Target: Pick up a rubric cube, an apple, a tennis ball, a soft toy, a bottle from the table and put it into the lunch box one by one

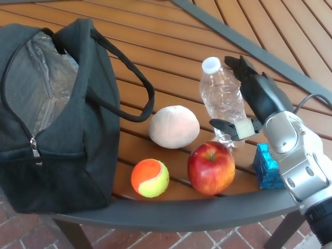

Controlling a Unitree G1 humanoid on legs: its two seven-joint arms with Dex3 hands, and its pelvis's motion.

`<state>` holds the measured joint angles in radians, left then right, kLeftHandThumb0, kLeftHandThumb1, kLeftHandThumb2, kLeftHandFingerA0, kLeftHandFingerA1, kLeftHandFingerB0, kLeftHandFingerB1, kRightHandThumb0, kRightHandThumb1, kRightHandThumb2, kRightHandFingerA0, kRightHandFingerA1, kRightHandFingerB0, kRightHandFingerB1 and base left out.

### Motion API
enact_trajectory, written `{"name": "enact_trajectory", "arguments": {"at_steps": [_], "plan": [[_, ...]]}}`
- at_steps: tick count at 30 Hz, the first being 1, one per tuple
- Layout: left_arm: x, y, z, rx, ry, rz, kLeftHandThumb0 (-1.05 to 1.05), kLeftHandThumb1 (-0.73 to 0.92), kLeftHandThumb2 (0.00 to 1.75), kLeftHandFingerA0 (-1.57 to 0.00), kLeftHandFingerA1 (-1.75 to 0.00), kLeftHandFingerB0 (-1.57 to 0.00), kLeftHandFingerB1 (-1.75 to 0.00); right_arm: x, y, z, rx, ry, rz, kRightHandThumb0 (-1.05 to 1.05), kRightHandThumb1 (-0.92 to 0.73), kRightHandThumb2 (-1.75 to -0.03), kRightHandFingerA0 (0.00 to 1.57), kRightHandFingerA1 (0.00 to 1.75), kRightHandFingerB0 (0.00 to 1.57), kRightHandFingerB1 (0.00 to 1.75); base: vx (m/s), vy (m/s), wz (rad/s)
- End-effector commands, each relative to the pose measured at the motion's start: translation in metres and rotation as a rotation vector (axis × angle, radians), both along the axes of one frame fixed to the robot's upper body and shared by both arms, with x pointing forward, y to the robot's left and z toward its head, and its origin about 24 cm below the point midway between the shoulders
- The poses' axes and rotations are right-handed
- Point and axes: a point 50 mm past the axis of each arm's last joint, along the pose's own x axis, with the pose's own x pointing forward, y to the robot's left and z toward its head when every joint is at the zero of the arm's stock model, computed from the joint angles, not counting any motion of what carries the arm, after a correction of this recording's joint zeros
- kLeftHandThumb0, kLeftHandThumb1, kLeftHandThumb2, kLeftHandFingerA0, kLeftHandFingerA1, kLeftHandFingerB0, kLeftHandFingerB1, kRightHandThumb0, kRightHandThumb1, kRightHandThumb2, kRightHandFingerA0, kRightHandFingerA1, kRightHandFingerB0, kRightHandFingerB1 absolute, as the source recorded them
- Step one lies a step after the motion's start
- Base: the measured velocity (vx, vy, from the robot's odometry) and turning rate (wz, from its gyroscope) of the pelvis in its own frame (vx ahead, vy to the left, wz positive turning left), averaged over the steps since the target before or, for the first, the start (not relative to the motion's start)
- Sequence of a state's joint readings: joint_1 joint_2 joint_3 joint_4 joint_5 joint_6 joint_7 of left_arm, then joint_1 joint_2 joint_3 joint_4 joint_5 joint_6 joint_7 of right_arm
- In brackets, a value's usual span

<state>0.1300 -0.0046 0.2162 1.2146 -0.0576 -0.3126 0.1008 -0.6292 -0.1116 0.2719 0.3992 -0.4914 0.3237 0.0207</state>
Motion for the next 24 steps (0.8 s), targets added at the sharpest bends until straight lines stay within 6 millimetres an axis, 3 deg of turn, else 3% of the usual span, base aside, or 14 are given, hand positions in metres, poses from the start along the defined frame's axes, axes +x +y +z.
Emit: {"name": "enact_trajectory", "arguments": {"at_steps": [1, 2, 3, 7, 8, 12, 13, 14, 15, 19, 20, 22, 23, 24], "plan": [[0.000, 0.001, 0.003, 0.013, -0.048, -0.031, -0.10, 0.60, 0.89, -1.01, -0.91, -0.97, -0.87, 0.001, -0.017, -0.012, -0.010, 0.008, -0.077, -0.72, -0.43, -0.81, 0.03, 0.52, 0.07, 0.45, 0.00, 0.000, 0.00], [0.000, 0.001, 0.003, 0.013, -0.048, -0.031, -0.10, 0.60, 0.89, -1.01, -0.91, -0.97, -0.87, 0.001, -0.017, -0.012, -0.010, 0.007, -0.077, -0.72, -0.43, -0.81, 0.03, 0.52, 0.07, 0.45, 0.00, 0.000, 0.00], [-0.002, 0.000, 0.003, 0.008, -0.059, -0.037, -0.07, 0.51, 1.05, -1.03, -0.95, -1.01, -0.88, 0.000, -0.014, -0.013, 0.012, 0.001, -0.091, -0.70, -0.42, -0.81, 0.02, 0.49, 0.07, 0.47, 0.00, 0.000, 0.00], [-0.004, -0.001, 0.002, 0.009, -0.050, -0.060, -0.10, 0.49, 1.06, -1.01, -0.97, -0.98, -0.92, -0.002, -0.008, -0.011, 0.042, -0.024, -0.085, -0.66, -0.41, -0.79, 0.03, 0.53, 0.05, 0.45, 0.00, 0.000, 0.00], [-0.005, -0.002, 0.002, 0.009, -0.047, -0.066, -0.10, 0.49, 1.08, -1.01, -0.98, -0.97, -0.92, -0.002, -0.007, -0.010, 0.043, -0.026, -0.083, -0.37, -0.33, -0.92, 0.04, 0.55, 0.00, 0.51, 0.00, 0.000, 0.00], [-0.006, -0.002, 0.002, 0.011, -0.044, -0.074, -0.10, 0.49, 1.08, -1.01, -0.98, -0.97, -0.92, -0.003, -0.005, -0.010, 0.045, -0.027, -0.084, -0.37, -0.33, -0.92, 0.04, 0.55, 0.00, 0.51, 0.00, 0.000, 0.00], [-0.007, -0.003, 0.002, 0.008, -0.040, -0.075, -0.11, 0.51, 1.06, -0.95, -0.94, -0.93, -0.91, -0.002, 0.001, -0.007, 0.062, -0.033, -0.075, -0.58, -0.42, -0.77, 0.15, 0.59, 0.09, 0.46, 0.00, 0.000, 0.00], [-0.009, -0.004, 0.001, 0.005, -0.036, -0.076, -0.11, 0.51, 1.06, -0.95, -0.94, -0.93, -0.91, -0.001, 0.008, -0.004, 0.084, -0.040, -0.064, -0.58, -0.42, -0.77, 0.15, 0.59, 0.09, 0.46, 0.00, 0.000, 0.00], [-0.009, -0.005, 0.001, -0.010, -0.045, -0.063, -0.10, 0.51, 1.07, -0.95, -0.96, -0.93, -0.92, -0.001, 0.013, -0.002, 0.113, -0.061, -0.071, -0.39, -0.55, -0.57, 0.19, 0.57, 0.18, 0.39, 0.00, 0.000, 0.00], [-0.009, -0.006, 0.001, -0.016, -0.049, -0.058, -0.10, 0.51, 1.07, -0.95, -0.96, -0.93, -0.92, -0.001, 0.015, -0.002, 0.125, -0.070, -0.077, -0.39, -0.55, -0.57, 0.19, 0.57, 0.18, 0.39, 0.00, 0.000, 0.00], [-0.009, -0.007, 0.002, -0.008, -0.057, -0.066, -0.10, 0.53, 0.95, -0.94, -0.94, -0.96, -0.92, -0.001, 0.018, -0.002, 0.122, -0.077, -0.077, -0.35, -0.57, -0.58, 0.12, 0.52, 0.22, 0.38, 0.00, 0.000, 0.00], [-0.008, -0.008, 0.003, 0.004, -0.070, -0.078, -0.10, 0.53, 0.95, -0.94, -0.94, -0.96, -0.92, 0.000, 0.023, -0.002, 0.119, -0.087, -0.078, -0.35, -0.57, -0.58, 0.12, 0.52, 0.22, 0.38, 0.00, 0.000, 0.00], [-0.009, -0.009, 0.002, -0.002, -0.069, -0.076, -0.11, 0.47, 1.06, -1.00, -0.98, -0.98, -0.96, 0.001, 0.025, 0.001, 0.113, -0.078, -0.079, -0.40, -0.56, -0.58, 0.09, 0.50, 0.20, 0.34, 0.00, 0.000, 0.00], [-0.010, -0.009, 0.002, -0.007, -0.069, -0.074, -0.11, 0.47, 1.06, -1.00, -0.98, -0.98, -0.96, 0.001, 0.027, 0.003, 0.109, -0.072, -0.079, -0.40, -0.56, -0.58, 0.09, 0.50, 0.20, 0.34, 0.00, 0.000, 0.00]]}}
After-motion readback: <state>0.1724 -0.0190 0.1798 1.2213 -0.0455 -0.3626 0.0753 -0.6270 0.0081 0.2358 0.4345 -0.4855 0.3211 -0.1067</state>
